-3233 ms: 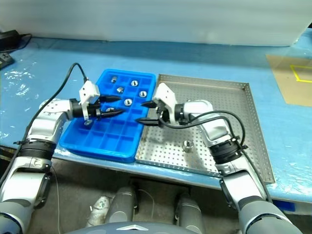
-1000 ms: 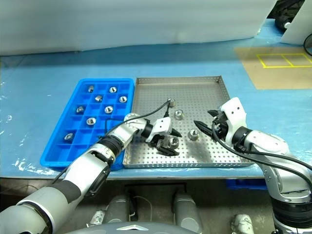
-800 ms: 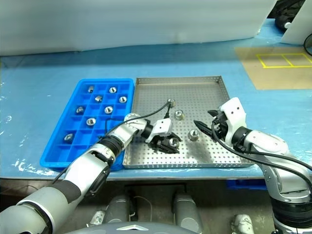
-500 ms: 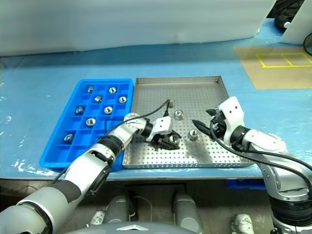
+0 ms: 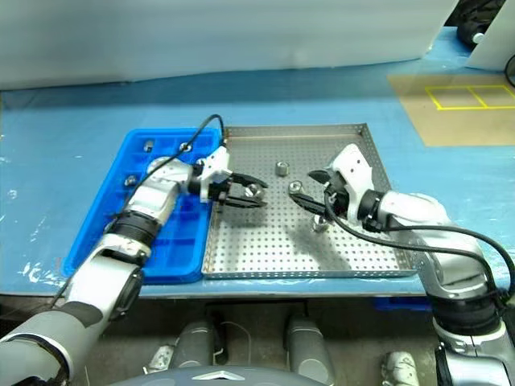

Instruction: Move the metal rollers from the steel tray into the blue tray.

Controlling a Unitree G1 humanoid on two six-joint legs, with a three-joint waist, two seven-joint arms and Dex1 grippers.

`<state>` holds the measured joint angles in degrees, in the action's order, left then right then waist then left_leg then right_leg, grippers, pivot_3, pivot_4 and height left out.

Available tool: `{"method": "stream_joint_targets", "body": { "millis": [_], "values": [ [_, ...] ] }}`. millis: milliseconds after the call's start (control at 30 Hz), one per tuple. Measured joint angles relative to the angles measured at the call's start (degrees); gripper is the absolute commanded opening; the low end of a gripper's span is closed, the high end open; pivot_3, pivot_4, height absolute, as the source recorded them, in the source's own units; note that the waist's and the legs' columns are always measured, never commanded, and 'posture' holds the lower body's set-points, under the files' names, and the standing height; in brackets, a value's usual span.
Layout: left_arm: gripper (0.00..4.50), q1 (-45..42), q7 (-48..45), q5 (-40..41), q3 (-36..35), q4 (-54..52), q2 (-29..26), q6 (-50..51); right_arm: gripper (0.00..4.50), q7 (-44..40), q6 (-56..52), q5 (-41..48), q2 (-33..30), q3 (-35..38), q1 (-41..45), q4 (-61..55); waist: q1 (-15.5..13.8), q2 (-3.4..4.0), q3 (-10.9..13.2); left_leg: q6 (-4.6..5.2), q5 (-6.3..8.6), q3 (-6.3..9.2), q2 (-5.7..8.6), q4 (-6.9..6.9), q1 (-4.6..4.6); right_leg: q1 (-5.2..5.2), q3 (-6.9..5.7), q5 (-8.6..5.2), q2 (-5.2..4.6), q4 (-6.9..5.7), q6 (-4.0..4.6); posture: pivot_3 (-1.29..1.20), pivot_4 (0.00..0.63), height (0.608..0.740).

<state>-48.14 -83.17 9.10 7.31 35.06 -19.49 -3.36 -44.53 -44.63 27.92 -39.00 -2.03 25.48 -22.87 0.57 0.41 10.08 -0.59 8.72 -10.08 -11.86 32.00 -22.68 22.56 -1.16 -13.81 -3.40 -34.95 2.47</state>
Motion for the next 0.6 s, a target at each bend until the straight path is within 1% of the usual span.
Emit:
{"method": "stream_joint_targets", "body": {
  "millis": [133,267,433,600],
  "values": [
    [1.74,0.82,1.71,1.2,-2.61,-5.15,-5.39,1.74,3.4,-5.46,5.47,-2.88,4.43,-7.76,8.44,8.46,-0.98,-0.01,0.0,-0.06,-0.03,0.01,-0.02,0.06,-0.22,0.26,-0.05,-0.01,-0.01,-0.19,0.02,-0.09,0.15,0.74],
    [1.74,6.07,5.68,1.75,-4.88,-10.82,-10.05,3.69,3.4,-10.04,10.69,-6.29,9.37,-13.69,12.71,16.9,-2.39,-0.01,0.0,-0.07,-0.06,-0.01,-0.02,0.11,-0.6,0.74,-0.11,-0.03,-0.02,-0.63,0.07,0.0,0.15,0.74],
    [1.74,14.45,10.1,1.46,-6.02,-14.32,-14.95,4.24,3.4,-14.57,15.37,-8.64,11.85,-16.33,15.67,22.78,-4.47,-0.1,0.06,-0.19,-0.1,0.01,-0.06,0.13,-0.74,0.86,-0.31,-0.08,-0.01,-0.75,0.15,0.06,0.15,0.74],
    [1.74,21.57,13.32,3.13,-10.1,-20.94,-19.91,7.41,3.4,-17.56,18.51,-10.32,13.81,-17.11,17.19,27.38,-6.1,-0.13,0.07,-0.36,-0.19,0.01,-0.06,0.17,-0.7,0.85,-0.29,-0.09,-0.03,-0.79,0.15,0.1,0.15,0.74]
  ]
}}
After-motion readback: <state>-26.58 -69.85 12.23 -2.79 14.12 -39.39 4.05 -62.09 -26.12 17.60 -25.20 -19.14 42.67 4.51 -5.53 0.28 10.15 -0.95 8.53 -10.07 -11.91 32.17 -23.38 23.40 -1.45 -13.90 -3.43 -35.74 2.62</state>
